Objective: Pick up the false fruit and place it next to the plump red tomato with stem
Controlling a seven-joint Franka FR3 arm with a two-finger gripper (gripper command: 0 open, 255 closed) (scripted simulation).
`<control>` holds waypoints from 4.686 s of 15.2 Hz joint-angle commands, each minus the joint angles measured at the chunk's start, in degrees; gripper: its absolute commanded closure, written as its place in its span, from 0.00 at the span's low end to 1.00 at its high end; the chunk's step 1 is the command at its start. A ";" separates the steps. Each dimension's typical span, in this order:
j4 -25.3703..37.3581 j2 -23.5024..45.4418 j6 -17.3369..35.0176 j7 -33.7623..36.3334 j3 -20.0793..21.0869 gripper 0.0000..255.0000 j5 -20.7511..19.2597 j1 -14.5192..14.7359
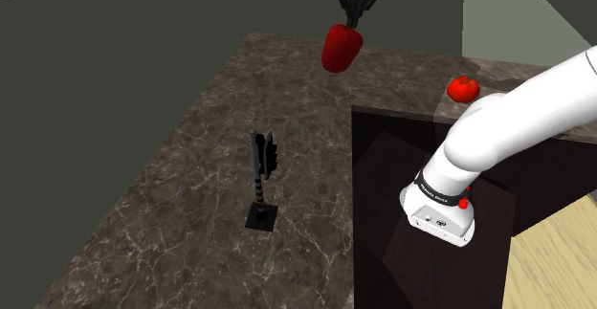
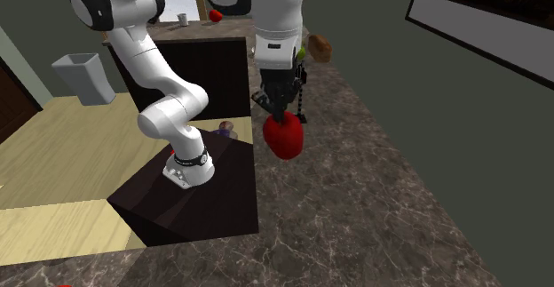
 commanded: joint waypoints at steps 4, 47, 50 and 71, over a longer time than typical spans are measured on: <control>-3.26 -4.19 -1.20 -6.34 -4.81 1.00 -2.66 -2.28; -8.95 -2.38 9.27 -41.61 -36.86 1.00 -19.18 -12.20; -11.03 -2.16 11.59 -41.59 -37.46 1.00 -19.48 -12.29; -20.40 1.42 24.47 -42.24 -41.50 1.00 -20.38 -12.05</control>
